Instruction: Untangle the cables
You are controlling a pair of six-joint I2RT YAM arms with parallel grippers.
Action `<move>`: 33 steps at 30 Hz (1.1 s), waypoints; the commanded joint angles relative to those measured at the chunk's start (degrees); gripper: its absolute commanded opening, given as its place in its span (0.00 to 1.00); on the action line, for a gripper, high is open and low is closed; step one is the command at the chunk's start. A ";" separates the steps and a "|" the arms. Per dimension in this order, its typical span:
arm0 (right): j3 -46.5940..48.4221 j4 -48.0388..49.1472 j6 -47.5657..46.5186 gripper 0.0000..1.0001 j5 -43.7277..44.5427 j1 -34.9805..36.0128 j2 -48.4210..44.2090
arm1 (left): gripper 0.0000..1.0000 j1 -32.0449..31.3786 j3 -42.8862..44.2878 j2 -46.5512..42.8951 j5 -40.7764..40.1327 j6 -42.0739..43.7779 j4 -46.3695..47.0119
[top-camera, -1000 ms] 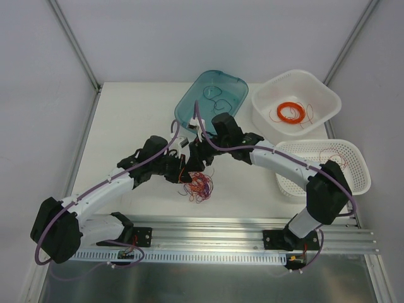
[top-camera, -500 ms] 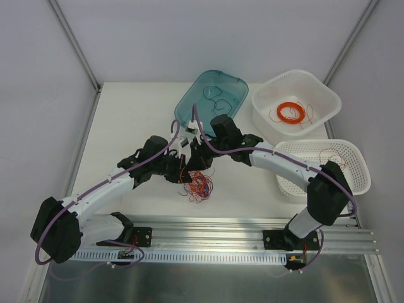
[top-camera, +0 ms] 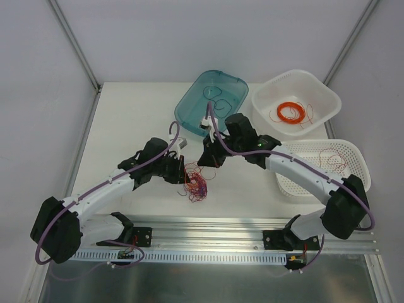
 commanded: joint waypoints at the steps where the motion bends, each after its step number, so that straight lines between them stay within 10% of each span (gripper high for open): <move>1: 2.41 -0.17 0.02 0.01 1.61 -0.72 -6.64 | 0.00 -0.59 -1.04 -0.24 -3.41 -0.29 0.99; 16: 16.31 -8.78 0.28 0.01 20.24 -7.66 -22.81 | 0.00 -0.33 -1.04 0.38 -20.39 -2.93 -5.34; 26: 14.20 -9.13 5.03 0.01 17.34 -8.80 -23.52 | 0.18 -0.06 -2.88 -8.67 -26.27 -0.47 -5.43; 33: 17.63 -10.01 6.34 0.01 15.42 -8.80 -21.33 | 0.81 0.11 -3.33 -16.83 -24.88 0.14 -5.17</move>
